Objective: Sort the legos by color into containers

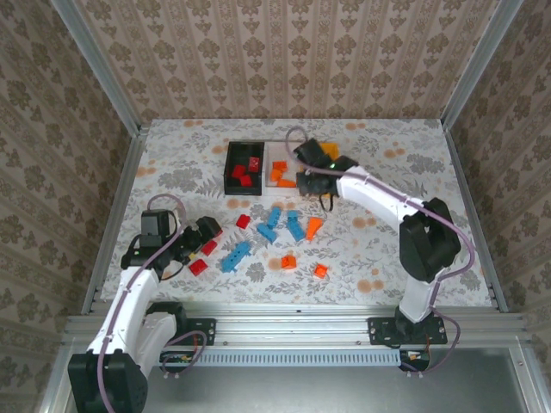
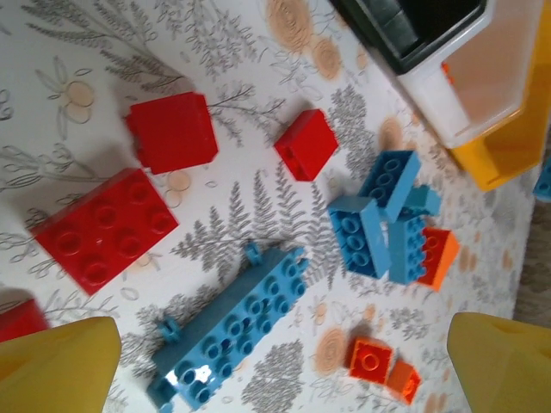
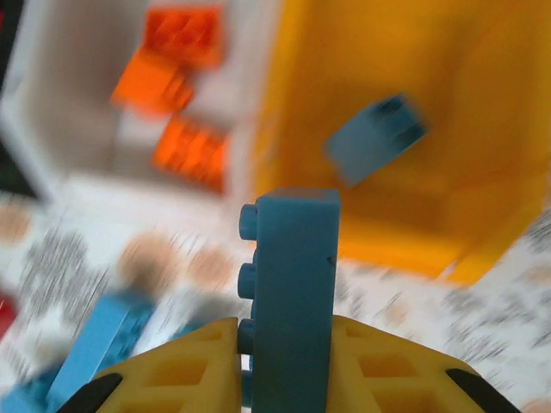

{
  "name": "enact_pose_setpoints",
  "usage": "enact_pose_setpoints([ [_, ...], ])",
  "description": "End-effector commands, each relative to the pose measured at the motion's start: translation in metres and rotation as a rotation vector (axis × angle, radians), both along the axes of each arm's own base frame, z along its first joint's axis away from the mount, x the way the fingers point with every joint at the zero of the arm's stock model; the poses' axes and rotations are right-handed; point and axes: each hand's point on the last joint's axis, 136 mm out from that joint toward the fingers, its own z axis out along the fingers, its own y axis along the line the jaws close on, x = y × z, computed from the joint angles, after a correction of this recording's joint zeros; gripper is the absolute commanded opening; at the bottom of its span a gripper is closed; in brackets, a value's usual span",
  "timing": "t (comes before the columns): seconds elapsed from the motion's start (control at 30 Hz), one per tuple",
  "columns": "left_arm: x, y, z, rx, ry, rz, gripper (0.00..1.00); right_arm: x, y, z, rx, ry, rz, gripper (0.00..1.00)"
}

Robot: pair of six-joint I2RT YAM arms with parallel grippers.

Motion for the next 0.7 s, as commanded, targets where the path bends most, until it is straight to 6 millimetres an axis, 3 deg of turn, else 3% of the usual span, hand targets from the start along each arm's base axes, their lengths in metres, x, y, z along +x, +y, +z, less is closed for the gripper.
enact_pose_setpoints([
  [0.0,0.013,-0.011,0.013,-0.089,-0.039,0.023,1.0,0.036,-0.024,-0.007,-0.033,0.009,-0.061,0.27],
  [0.13,0.016,-0.01,0.025,-0.058,-0.067,0.008,1.0,0.068,-0.03,-0.014,-0.059,0.038,-0.066,0.27],
  [0.23,0.02,-0.011,0.03,-0.051,-0.078,-0.006,1.0,0.08,-0.035,-0.016,-0.072,0.05,-0.062,0.29],
  [0.43,0.029,-0.024,0.015,-0.058,-0.005,-0.058,1.0,0.083,-0.034,-0.02,-0.049,0.08,-0.045,0.35],
  [0.57,0.032,-0.028,0.014,-0.061,0.014,-0.084,1.0,0.081,-0.031,-0.002,-0.019,0.059,-0.032,0.5],
  [0.67,0.035,-0.027,0.019,-0.046,0.002,-0.088,1.0,0.072,-0.03,0.024,-0.01,0.013,-0.03,0.51],
])
